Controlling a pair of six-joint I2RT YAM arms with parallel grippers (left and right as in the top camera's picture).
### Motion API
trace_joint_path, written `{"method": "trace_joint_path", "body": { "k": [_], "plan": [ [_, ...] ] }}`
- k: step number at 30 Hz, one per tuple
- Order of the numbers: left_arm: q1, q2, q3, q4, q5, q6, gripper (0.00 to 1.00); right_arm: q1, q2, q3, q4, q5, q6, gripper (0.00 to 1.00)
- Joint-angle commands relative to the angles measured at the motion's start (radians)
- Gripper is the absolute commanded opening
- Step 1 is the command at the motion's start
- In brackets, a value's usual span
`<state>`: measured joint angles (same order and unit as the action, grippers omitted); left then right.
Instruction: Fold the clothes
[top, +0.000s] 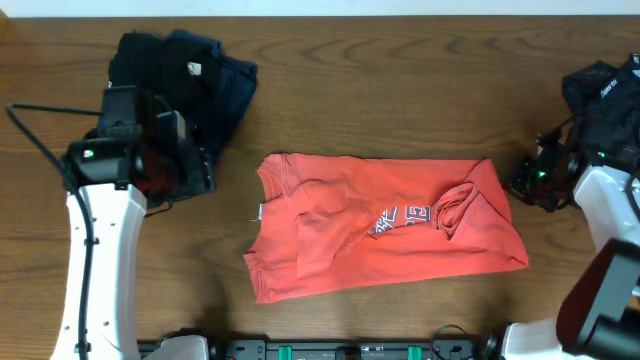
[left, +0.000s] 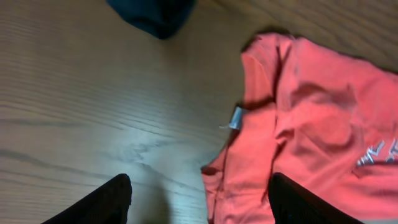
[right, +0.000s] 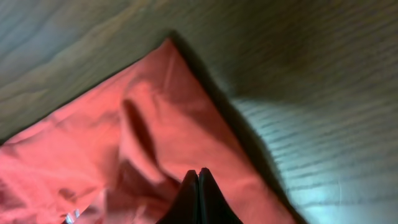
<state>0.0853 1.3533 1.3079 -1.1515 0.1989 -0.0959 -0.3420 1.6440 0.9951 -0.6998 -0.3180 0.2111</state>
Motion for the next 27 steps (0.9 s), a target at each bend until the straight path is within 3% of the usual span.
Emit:
{"method": "trace_joint_path", "body": {
  "k": [1,8,17,27],
  "plan": [
    [0.009,-0.009,0.006,0.007,0.002,0.021,0.72,-0.006,0.05,0.001,0.009,0.015,-0.007,0.01],
    [0.009,-0.009,0.006,0.01,0.019,0.021,0.72,0.051,0.122,-0.004,-0.058,-0.014,-0.071,0.01],
    [0.009,-0.009,0.006,0.012,0.036,0.021,0.72,0.247,0.113,-0.005,-0.357,-0.111,-0.191,0.01],
    [0.009,-0.009,0.006,0.013,0.036,0.021,0.72,0.334,-0.06,-0.005,-0.392,-0.096,-0.238,0.01]
  ]
}}
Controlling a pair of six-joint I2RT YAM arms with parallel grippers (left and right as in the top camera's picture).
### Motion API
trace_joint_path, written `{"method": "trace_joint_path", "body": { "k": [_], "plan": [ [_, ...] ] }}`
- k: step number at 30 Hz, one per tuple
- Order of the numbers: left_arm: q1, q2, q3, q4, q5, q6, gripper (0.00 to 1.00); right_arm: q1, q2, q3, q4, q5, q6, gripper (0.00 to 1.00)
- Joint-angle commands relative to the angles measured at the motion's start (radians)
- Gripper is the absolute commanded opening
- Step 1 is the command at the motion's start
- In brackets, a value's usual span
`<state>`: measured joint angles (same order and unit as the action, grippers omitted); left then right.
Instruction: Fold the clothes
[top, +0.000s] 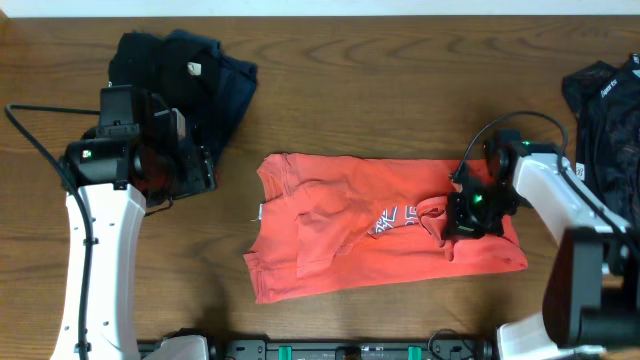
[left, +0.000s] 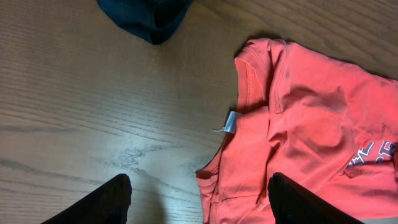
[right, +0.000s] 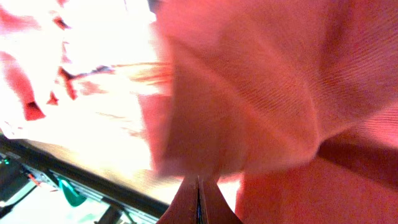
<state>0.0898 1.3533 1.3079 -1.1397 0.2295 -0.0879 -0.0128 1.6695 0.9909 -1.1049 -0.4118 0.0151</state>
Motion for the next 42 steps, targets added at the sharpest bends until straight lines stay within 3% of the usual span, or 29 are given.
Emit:
{"method": "trace_joint_path", "body": {
  "k": [1,7,12,14,15,17,21,24,30,37,42],
  "plan": [
    [0.004,-0.009,0.006,0.002,0.005,0.013,0.72,-0.005,-0.119,0.0,0.029,-0.002,-0.036,0.01],
    [0.004,-0.009,0.006,0.004,0.005,0.013,0.72,-0.113,-0.232,0.0,0.143,0.111,0.159,0.01],
    [0.004,-0.009,0.006,0.011,0.005,0.013,0.72,-0.131,-0.171,-0.018,0.156,0.155,0.172,0.02],
    [0.004,-0.009,0.006,0.013,0.005,0.013,0.72,-0.122,-0.128,-0.026,0.146,0.113,0.155,0.16],
    [0.004,-0.009,0.006,0.013,0.005,0.013,0.72,-0.116,-0.109,-0.03,0.14,0.084,0.127,0.3],
    [0.004,-0.009,0.006,0.013,0.005,0.013,0.72,-0.103,-0.078,-0.034,0.117,0.021,0.055,0.45],
    [0.004,-0.009,0.006,0.013,0.005,0.013,0.72,-0.087,-0.061,-0.035,0.104,0.019,0.021,0.61],
    [0.004,-0.009,0.006,0.016,0.005,0.013,0.73,-0.087,-0.061,-0.035,0.138,0.018,0.021,0.58],
    [0.004,-0.009,0.006,0.017,0.005,0.013,0.72,-0.075,-0.061,-0.036,0.232,-0.03,-0.029,0.33],
    [0.004,-0.009,0.006,0.018,0.005,0.013,0.73,-0.023,-0.061,-0.04,0.23,-0.033,-0.103,0.31],
    [0.004,-0.009,0.006,0.02,0.005,0.013,0.73,0.0,-0.061,-0.058,0.241,0.021,-0.082,0.12]
  ]
}}
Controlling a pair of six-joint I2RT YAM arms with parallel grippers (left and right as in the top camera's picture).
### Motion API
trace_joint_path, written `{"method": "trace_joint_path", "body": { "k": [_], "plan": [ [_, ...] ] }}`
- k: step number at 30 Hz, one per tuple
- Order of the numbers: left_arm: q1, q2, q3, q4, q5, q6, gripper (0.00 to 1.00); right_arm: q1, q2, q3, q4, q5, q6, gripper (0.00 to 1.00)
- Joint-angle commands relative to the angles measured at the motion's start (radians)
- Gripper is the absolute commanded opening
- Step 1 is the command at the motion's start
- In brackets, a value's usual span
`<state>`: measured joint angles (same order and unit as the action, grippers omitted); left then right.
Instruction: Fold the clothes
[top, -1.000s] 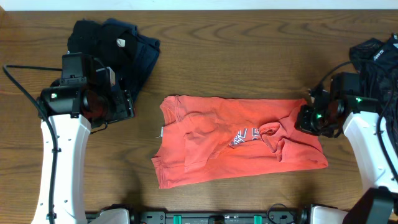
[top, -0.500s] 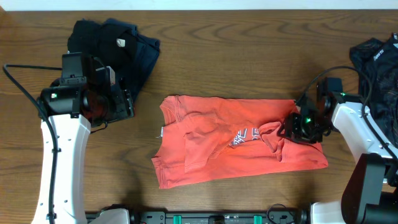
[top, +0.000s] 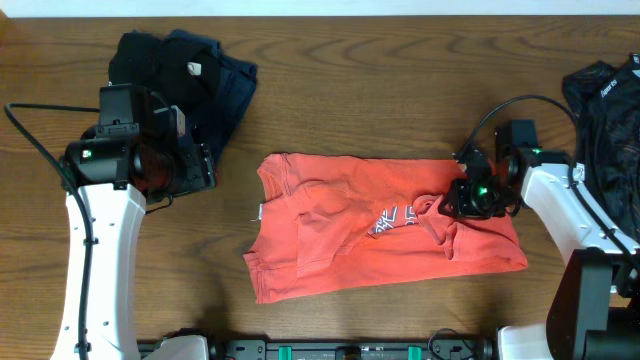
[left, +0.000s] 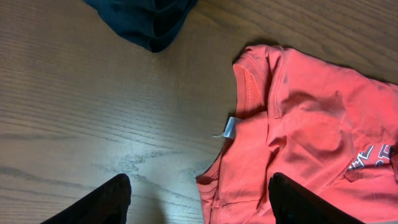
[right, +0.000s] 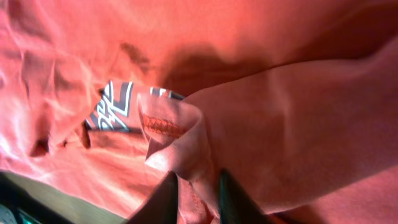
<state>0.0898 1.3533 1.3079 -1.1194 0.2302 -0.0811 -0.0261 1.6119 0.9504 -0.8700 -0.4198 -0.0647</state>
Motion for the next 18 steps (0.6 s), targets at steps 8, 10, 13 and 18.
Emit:
{"method": "trace_joint_path", "body": {
  "k": [8,10,13,18],
  "plan": [
    [0.004,-0.009,0.006,0.0,0.005,0.006,0.73,-0.026,-0.003,-0.016,0.225,0.045,0.095,0.01],
    [0.004,-0.009,0.006,0.0,0.005,0.006,0.73,-0.041,-0.003,-0.016,0.297,0.034,0.15,0.01],
    [0.004,-0.009,0.006,0.0,0.005,0.006,0.73,-0.046,-0.003,-0.016,0.365,0.035,0.184,0.01],
    [0.004,-0.009,0.006,0.0,0.005,0.006,0.73,-0.046,-0.003,-0.016,0.422,0.057,0.173,0.18]
  ]
}}
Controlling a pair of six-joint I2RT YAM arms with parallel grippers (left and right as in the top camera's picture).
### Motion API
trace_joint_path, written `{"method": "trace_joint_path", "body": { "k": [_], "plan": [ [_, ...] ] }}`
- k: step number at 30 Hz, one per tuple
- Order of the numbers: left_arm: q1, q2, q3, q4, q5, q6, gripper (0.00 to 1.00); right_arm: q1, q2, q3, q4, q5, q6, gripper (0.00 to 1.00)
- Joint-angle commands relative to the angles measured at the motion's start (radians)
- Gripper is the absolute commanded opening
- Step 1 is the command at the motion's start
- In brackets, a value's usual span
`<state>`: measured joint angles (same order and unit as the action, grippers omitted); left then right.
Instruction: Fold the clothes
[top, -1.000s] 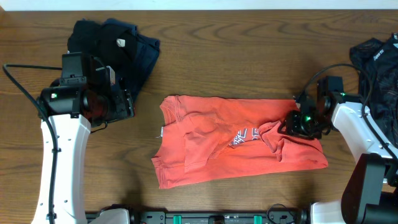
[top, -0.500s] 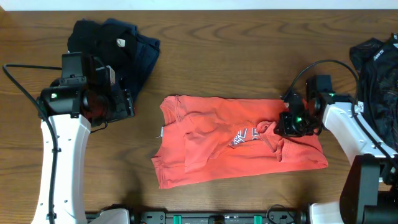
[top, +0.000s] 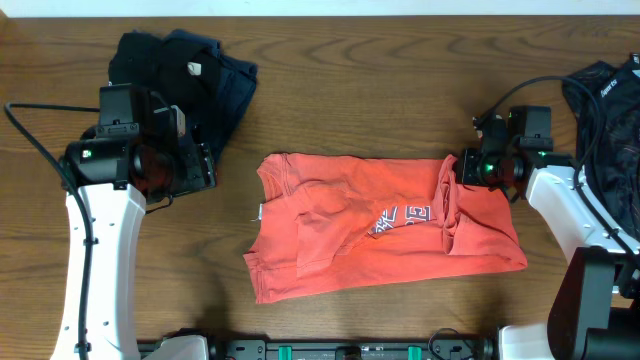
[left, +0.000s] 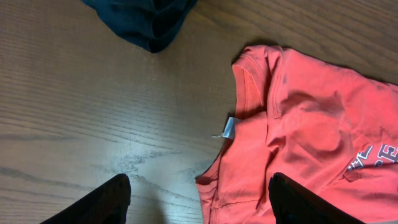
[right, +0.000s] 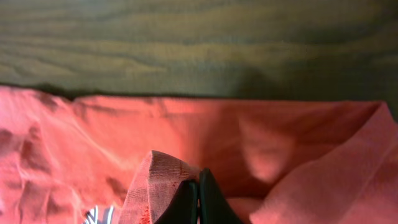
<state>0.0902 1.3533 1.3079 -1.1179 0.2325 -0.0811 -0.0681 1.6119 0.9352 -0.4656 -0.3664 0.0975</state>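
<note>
An orange-red T-shirt (top: 380, 225) with a printed logo lies crumpled across the middle of the wooden table. My right gripper (top: 470, 168) is at the shirt's upper right corner, shut on a raised fold of the sleeve (right: 163, 180). The fingers (right: 200, 202) pinch that fold together. My left gripper (left: 198, 202) hovers open above the table just left of the shirt's collar (left: 252, 81) and its white tag (left: 227, 127), holding nothing.
A dark navy pile of clothes (top: 185, 75) lies at the back left, behind the left arm. A black garment (top: 605, 110) sits at the right edge. Bare wood surrounds the shirt on all sides.
My right gripper, open over the sleeve fold near the logo, has shut on that fold and now holds it up at the shirt's upper right edge. The left arm has not moved.
My right gripper was shut beside the shirt's right corner, off the fabric. Then it was pressed shut onto the bunched sleeve, then open around that fold. Now it is shut on the fold near the shirt's top edge. The left gripper stayed open by the collar.
</note>
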Motion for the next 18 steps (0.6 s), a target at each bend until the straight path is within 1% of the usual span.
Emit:
{"method": "trace_joint_path", "body": {
  "k": [1,2,3,5,6,7,9,14,18],
  "plan": [
    [0.004,-0.009,0.006,-0.002,0.002,0.006,0.73,-0.005,-0.003,0.0,0.03,0.004,-0.002,0.31],
    [0.004,-0.009,0.006,-0.002,0.002,0.006,0.73,-0.005,-0.003,0.0,0.037,0.004,-0.002,0.46],
    [0.004,-0.009,0.006,-0.002,0.002,0.006,0.73,-0.008,-0.004,0.0,0.039,0.003,-0.001,0.51],
    [0.004,-0.009,0.006,-0.003,0.002,0.006,0.73,-0.02,-0.007,0.006,0.009,0.003,-0.001,0.54],
    [0.004,-0.009,0.006,-0.006,0.002,0.006,0.73,-0.031,-0.011,0.01,-0.018,0.003,-0.002,0.55],
    [0.004,-0.009,0.006,-0.008,0.002,0.006,0.73,-0.048,-0.019,0.016,-0.056,0.001,-0.002,0.52],
    [0.004,-0.009,0.006,-0.01,0.002,0.006,0.73,-0.085,-0.037,0.025,-0.159,-0.018,-0.032,0.44],
    [0.004,-0.009,0.006,-0.006,0.002,0.006,0.73,-0.136,-0.055,0.023,-0.428,-0.026,-0.127,0.44],
    [0.004,-0.009,0.006,0.006,0.002,0.006,0.73,-0.13,-0.055,0.017,-0.509,-0.056,-0.159,0.45]
  ]
}}
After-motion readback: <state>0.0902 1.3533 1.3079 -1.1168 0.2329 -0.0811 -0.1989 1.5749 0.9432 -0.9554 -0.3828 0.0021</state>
